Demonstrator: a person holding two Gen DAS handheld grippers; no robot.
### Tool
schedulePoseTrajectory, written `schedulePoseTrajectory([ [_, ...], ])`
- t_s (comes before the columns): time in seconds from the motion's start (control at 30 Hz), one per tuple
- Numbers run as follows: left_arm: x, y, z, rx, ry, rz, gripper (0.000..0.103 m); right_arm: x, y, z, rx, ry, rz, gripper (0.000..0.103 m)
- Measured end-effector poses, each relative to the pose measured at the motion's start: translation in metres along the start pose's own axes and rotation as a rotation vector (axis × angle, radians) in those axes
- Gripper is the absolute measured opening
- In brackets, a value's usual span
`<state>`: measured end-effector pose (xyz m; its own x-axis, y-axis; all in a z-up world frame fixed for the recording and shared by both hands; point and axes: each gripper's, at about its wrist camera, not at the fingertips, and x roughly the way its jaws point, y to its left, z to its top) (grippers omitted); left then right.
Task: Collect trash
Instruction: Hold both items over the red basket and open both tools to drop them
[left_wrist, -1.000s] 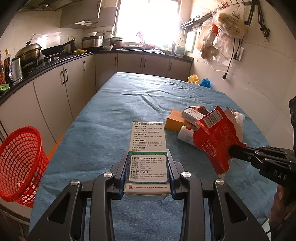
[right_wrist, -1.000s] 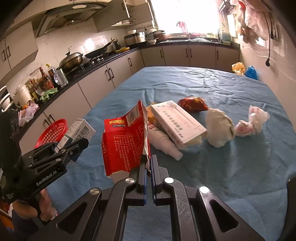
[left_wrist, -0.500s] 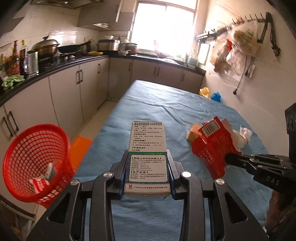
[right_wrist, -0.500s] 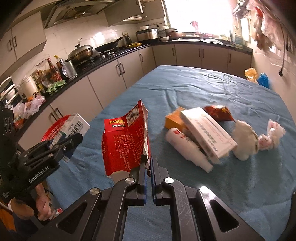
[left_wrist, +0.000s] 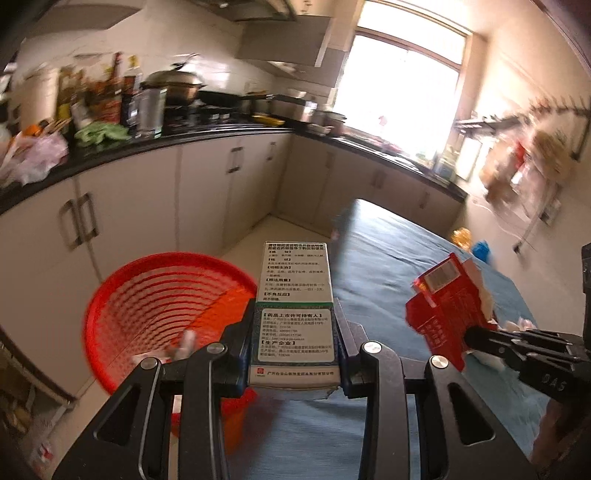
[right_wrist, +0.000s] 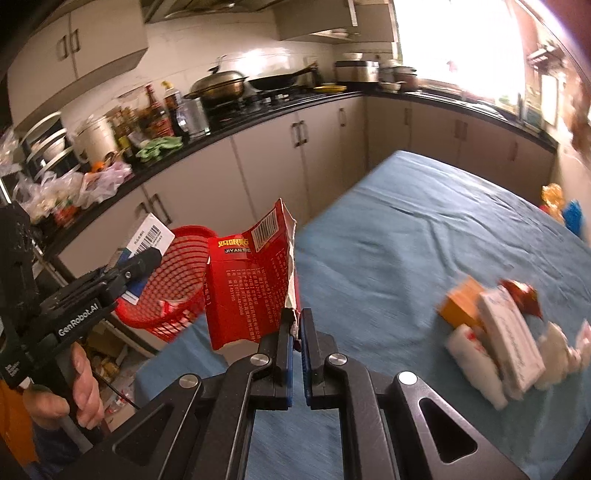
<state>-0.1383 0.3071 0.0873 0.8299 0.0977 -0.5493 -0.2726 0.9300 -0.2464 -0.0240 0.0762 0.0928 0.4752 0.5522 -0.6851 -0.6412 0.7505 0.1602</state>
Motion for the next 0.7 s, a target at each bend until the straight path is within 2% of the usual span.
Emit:
schedulePoseTrajectory([
  [0.37, 0.012, 0.073, -0.006, -0.114, 0.041, 0.092, 0.034, 0.057, 0.064, 0.04, -0.041, 0.047, 0.083, 0.005],
  [0.7, 0.023, 0.092, -0.01, -0.149, 0.062, 0.116, 0.034, 0.109, 0.096, 0.049, -0.063, 0.127, 0.115, 0.006],
])
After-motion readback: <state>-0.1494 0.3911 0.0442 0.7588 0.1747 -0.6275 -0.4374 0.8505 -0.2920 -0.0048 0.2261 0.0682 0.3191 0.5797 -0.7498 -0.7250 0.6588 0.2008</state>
